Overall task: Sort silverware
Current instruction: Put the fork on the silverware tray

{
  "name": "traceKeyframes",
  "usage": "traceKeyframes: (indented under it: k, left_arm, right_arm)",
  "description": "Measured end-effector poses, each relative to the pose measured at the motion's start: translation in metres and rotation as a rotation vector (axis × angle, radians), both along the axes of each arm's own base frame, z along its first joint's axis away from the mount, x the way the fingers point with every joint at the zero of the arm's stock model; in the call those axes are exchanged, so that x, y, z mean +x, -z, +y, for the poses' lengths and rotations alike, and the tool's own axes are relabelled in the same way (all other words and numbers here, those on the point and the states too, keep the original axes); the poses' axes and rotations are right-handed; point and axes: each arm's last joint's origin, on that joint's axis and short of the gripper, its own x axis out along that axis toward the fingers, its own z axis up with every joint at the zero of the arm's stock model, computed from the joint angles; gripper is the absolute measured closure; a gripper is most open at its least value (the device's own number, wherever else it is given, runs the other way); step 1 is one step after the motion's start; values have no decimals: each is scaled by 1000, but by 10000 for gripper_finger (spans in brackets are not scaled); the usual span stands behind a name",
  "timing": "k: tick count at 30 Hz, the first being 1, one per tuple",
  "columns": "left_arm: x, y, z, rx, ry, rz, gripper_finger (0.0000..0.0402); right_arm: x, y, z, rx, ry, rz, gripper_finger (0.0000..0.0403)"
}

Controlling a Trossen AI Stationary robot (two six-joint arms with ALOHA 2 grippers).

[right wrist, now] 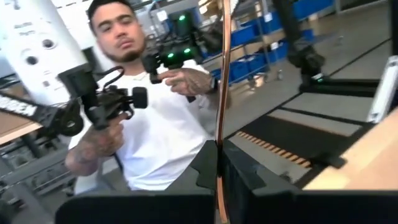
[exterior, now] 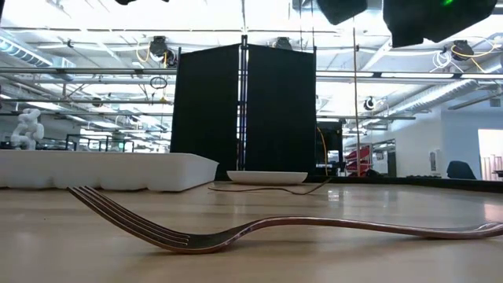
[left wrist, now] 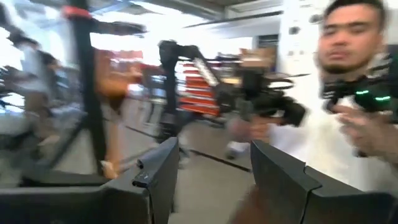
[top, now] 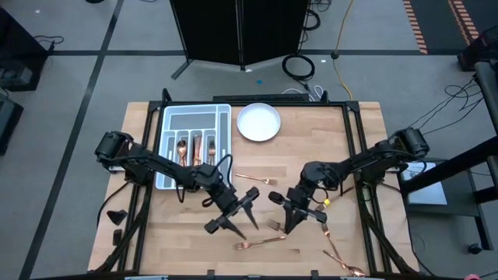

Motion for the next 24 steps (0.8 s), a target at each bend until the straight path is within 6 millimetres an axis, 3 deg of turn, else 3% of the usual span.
traceKeyframes:
  k: [6,9,13,17,24]
  left_arm:
    - [-4,2,-11,-24,52,80,206]
    - [-8,-1,-17,-29,-72,118,206]
    - [-24,-12,-19,63,-368,203,206]
    - [-47,-24,-27,81,-643,272,206]
    - [-55,-21,-30,-151,-1282,288,206]
  right_arm:
    - [5,0,-12,-14,180,4,403]
    - [9,4,-17,-54,346,12,403]
    - [10,5,-20,-118,485,-10,403]
    - [6,-7,-25,-166,648,-71,403]
    - [1,-8,-34,-470,1386,-86,403]
